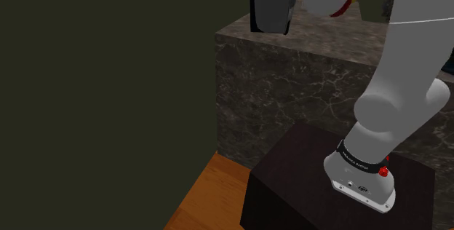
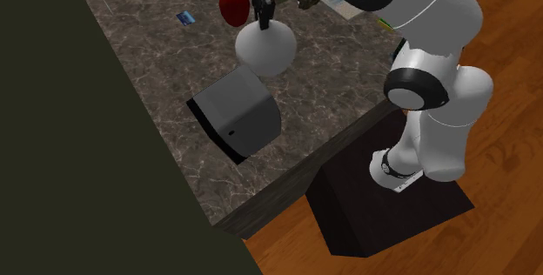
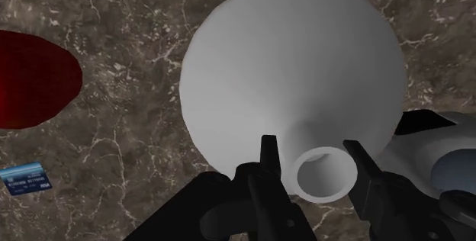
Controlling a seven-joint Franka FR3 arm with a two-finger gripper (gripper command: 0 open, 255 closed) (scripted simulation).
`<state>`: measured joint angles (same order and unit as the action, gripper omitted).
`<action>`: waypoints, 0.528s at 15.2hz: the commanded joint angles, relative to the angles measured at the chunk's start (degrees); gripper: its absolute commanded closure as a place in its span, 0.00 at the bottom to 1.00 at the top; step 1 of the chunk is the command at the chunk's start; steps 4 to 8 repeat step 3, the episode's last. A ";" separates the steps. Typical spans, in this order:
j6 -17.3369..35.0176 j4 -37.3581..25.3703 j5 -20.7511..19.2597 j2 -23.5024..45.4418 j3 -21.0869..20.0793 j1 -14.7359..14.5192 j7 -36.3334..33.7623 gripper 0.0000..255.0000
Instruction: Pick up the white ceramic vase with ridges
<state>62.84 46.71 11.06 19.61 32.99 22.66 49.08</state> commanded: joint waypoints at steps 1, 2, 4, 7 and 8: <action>-5.72 -10.66 3.54 5.05 -0.34 4.33 0.31 1.00; -6.33 -11.89 3.88 5.63 -0.60 4.96 0.25 1.00; -6.31 -11.86 3.83 5.61 -0.68 4.98 0.24 1.00; -6.31 -11.86 3.83 5.61 -0.68 4.98 0.24 1.00; -6.31 -11.86 3.83 5.61 -0.68 4.98 0.24 1.00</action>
